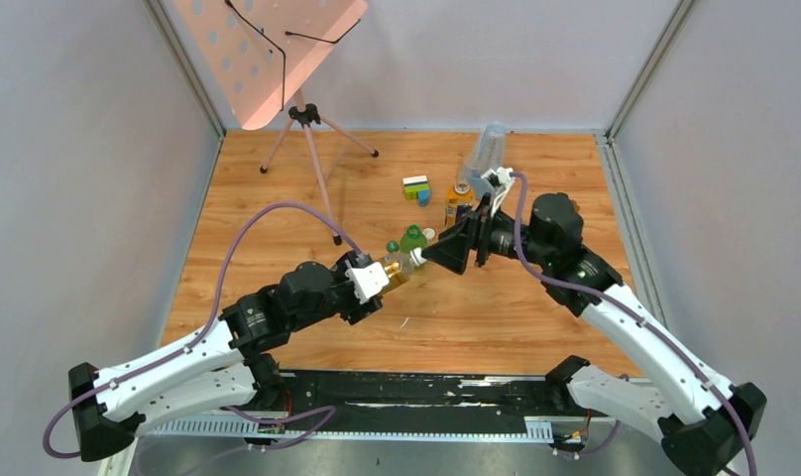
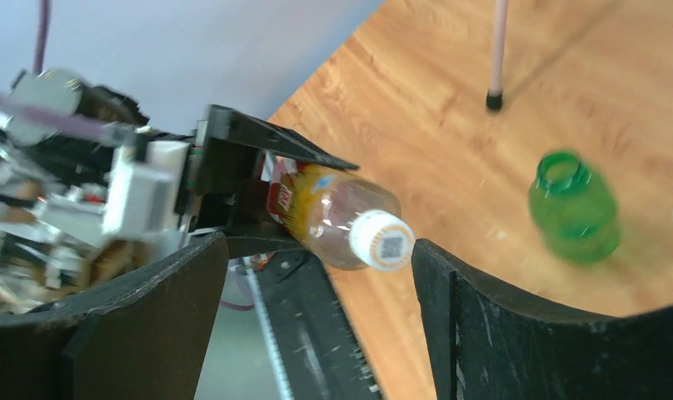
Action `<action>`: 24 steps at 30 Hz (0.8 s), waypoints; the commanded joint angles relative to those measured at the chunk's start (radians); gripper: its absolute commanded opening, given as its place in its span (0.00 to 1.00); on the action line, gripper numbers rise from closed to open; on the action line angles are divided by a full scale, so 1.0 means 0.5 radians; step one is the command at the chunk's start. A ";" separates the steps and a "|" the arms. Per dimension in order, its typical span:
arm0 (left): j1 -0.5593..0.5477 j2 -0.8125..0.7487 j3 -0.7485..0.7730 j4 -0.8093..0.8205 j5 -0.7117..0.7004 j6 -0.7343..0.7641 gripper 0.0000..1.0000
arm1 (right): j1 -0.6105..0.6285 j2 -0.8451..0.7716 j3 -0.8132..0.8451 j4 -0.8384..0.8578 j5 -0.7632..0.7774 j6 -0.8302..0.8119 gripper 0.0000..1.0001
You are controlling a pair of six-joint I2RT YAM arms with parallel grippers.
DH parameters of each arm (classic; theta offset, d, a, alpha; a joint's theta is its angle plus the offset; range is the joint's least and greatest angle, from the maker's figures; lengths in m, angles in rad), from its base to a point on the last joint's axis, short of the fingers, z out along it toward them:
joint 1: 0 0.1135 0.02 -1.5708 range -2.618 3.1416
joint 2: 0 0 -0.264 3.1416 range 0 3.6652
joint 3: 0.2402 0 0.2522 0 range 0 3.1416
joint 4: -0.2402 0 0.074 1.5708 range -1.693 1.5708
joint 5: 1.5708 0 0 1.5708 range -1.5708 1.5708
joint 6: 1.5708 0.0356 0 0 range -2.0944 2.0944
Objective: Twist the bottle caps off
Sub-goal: Unscrew the bottle cap from the plastic bottle.
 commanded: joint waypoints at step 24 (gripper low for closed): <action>-0.052 -0.060 -0.030 0.305 0.022 0.166 0.20 | -0.132 0.286 0.001 0.026 -0.278 0.865 0.40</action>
